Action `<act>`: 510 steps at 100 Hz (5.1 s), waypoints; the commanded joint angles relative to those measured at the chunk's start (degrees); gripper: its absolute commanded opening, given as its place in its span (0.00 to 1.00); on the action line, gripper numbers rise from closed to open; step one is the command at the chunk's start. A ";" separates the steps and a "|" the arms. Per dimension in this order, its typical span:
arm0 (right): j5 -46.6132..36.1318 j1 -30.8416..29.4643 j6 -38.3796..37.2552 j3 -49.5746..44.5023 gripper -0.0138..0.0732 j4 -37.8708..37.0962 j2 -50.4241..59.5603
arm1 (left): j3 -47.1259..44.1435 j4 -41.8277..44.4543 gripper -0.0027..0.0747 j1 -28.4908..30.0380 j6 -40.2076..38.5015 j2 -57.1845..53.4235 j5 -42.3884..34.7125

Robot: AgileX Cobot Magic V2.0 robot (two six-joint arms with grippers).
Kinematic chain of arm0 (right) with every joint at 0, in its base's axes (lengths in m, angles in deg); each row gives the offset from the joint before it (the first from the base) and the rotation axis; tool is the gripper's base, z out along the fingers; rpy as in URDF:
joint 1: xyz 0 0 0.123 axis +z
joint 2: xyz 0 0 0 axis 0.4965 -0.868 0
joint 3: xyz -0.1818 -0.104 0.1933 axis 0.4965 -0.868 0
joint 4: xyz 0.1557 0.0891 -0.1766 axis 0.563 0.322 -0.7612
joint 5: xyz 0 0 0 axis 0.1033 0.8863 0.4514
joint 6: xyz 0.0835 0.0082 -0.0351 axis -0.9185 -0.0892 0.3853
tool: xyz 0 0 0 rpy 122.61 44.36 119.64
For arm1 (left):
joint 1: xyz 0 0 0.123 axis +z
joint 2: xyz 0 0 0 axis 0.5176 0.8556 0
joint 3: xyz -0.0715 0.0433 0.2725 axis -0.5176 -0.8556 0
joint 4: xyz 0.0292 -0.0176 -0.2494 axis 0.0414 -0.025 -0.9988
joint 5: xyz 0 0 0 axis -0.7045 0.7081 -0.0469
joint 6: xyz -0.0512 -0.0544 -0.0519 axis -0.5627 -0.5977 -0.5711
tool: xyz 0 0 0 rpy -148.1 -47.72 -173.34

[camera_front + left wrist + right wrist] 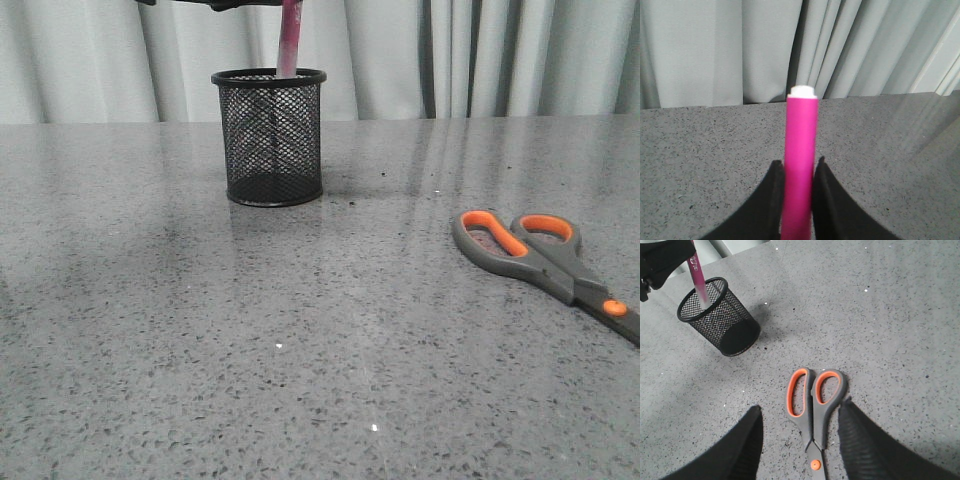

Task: Put pen and scissors into bin
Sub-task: 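Lower the marker into the mesh cup and open the left gripper, then lower the right gripper onto the scissors and grasp them, then lift the scissors with the right gripper and carry them over the cup, then lower the scissors blades-first into the cup and open the right gripper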

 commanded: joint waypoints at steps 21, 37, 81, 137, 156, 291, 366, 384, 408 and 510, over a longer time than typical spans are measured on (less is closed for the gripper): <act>-3.18 -0.33 0.70 2.07 0.52 1.15 -0.66 | 1.53 -0.09 0.66 -0.45 0.29 -3.53 -3.22; -1.50 -0.33 1.39 3.66 0.52 3.88 -0.80 | 1.53 0.67 0.63 -0.45 2.89 -9.76 -0.67; 20.97 2.43 4.96 23.93 0.52 -2.12 -19.00 | 1.53 4.45 0.42 -0.45 10.93 -37.27 29.70; 24.24 28.20 -15.75 27.30 0.67 -25.46 -37.56 | 1.53 6.04 0.42 -0.45 10.72 -55.11 45.72; 25.77 29.26 -17.39 30.15 0.68 -28.72 -43.60 | 1.53 6.30 0.42 -0.45 10.72 -55.73 47.72; 3.23 28.35 -20.40 41.77 0.08 -34.85 -53.09 | 1.53 8.79 0.42 -0.45 10.72 -55.73 51.29; -60.16 32.24 -19.49 43.25 0.08 -35.38 -68.55 | 1.53 9.97 0.42 -0.45 10.72 -55.73 51.52; -59.68 32.24 -15.35 43.25 0.08 -35.38 -68.99 | 1.53 9.97 0.42 -0.45 10.72 -55.73 52.03; -54.95 32.24 -15.35 41.60 0.08 -35.27 -69.44 | 1.53 10.18 0.42 -0.45 10.72 -55.73 51.93; -60.51 32.24 -15.45 37.27 0.68 -31.70 -64.19 | 1.53 10.26 0.42 -0.45 10.72 -55.73 52.91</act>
